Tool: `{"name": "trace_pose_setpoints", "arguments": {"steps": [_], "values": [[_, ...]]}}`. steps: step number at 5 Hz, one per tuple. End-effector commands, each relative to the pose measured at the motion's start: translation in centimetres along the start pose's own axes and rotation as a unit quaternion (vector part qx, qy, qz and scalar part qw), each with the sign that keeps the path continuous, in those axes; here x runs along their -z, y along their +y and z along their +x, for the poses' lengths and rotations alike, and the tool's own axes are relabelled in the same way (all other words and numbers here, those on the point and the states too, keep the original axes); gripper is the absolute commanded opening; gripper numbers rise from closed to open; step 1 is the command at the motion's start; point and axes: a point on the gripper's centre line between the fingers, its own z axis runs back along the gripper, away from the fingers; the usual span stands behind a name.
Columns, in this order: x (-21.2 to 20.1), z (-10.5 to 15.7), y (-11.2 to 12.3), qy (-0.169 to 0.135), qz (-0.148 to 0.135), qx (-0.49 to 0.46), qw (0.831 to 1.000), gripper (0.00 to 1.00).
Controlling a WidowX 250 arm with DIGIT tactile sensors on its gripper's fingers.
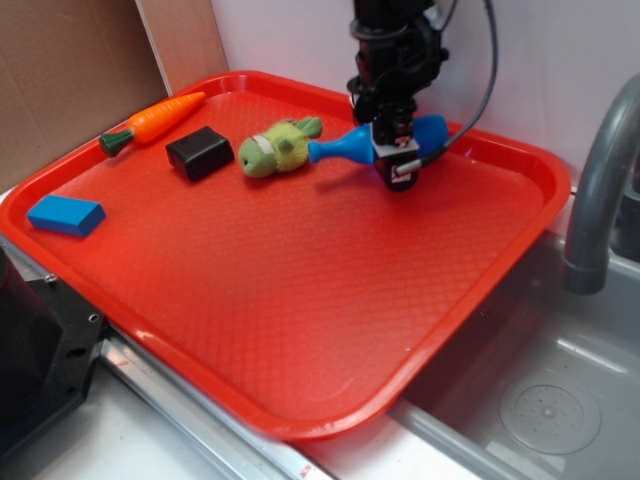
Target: Grab the blue bottle.
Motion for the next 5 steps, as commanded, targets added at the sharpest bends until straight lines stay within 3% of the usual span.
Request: {"name": "trace_pose_setpoints", "arguments": {"steps": [1,2,3,4,5], "values": [[-14.3,-2.6,-5.5,0.019,0.045,-0.172,0.984,0.0],[-19.5,-7.1,-7.2,0.002,-0.002,-0.269,0.963,0.0],[-21.6,-13.4,-6.4,-0.016,-0.03,-0.317,0.948,0.0],[-21.3,-15.2,-4.9,-0.014,-0.032,-0.339,0.94,0.0],[-20.2,-14.5,-4.1,0.003,-0.033,-0.328,0.944,0.0]]}}
